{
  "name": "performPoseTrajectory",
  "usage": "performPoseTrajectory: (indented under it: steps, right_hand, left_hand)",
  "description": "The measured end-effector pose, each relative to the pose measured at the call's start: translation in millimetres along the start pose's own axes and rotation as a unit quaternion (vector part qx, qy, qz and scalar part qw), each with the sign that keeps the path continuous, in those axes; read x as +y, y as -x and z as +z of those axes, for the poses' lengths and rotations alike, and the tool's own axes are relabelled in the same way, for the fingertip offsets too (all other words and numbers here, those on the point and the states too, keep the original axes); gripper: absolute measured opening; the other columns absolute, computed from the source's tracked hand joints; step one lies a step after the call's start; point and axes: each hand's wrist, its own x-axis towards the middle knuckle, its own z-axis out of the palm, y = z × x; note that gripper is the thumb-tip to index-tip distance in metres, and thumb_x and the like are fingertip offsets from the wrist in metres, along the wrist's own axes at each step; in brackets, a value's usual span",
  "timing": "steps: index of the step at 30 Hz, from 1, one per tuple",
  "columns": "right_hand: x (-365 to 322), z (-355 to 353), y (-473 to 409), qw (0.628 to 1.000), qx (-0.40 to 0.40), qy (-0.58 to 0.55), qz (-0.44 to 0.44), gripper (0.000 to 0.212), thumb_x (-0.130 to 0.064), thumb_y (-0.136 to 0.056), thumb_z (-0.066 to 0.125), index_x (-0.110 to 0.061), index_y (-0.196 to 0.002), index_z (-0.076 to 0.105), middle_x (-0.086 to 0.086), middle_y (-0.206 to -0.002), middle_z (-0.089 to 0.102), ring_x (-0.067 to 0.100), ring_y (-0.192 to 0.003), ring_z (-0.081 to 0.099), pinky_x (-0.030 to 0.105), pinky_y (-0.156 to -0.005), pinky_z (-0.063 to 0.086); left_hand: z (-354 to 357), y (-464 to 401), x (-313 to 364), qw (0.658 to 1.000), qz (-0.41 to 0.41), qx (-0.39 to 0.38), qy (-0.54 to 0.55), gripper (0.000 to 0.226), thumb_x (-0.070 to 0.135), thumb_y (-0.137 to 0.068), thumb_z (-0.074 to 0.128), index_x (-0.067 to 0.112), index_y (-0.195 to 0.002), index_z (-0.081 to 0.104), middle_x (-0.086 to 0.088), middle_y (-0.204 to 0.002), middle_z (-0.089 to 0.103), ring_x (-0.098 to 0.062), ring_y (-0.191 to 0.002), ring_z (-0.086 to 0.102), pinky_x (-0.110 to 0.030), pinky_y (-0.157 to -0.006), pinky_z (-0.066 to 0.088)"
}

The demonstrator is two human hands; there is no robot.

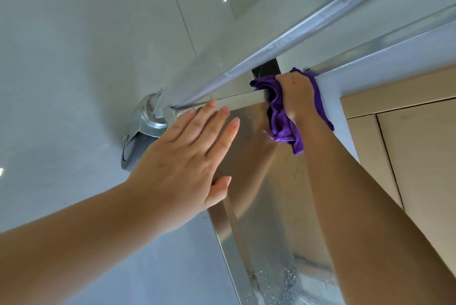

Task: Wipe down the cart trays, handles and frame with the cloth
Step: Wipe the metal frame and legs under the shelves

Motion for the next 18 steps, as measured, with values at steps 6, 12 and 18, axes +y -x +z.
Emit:
performPoseTrajectory:
  steps: [6,12,18]
  right_hand:
    - [-12,14,20,0.991,0.015,0.098,-0.085,0.039,-0.023,-0.09,0.037,-0.005,-0.057,0.049,-0.005,-0.05,0.037,0.009,-0.05,0.031,0.021,-0.052,0.023]
    - [-39,22,52,0.983,0.031,0.105,-0.145,0.04,-0.038,-0.08,0.019,-0.016,-0.051,0.036,-0.003,-0.048,0.031,0.012,-0.052,0.03,0.026,-0.057,0.016]
    - [-65,27,87,0.983,0.042,0.023,-0.177,0.031,-0.037,-0.081,0.024,-0.029,-0.051,0.022,-0.011,-0.05,0.029,0.017,-0.058,0.035,0.038,-0.069,0.029]
  left_hand:
    - [-1,1,0,1.0,-0.002,0.01,0.014,0.074,0.046,-0.085,0.033,-0.003,-0.14,0.032,-0.023,-0.143,0.038,-0.036,-0.134,0.034,-0.043,-0.11,0.02]
    - [-2,3,-2,0.999,0.019,0.011,0.03,0.077,0.048,-0.086,0.033,-0.005,-0.141,0.027,-0.022,-0.146,0.034,-0.035,-0.137,0.03,-0.043,-0.11,0.02]
    - [-11,8,-13,0.993,0.087,-0.038,0.075,0.102,0.069,-0.076,0.037,0.002,-0.147,0.008,-0.017,-0.154,0.011,-0.027,-0.142,0.004,-0.037,-0.112,0.003]
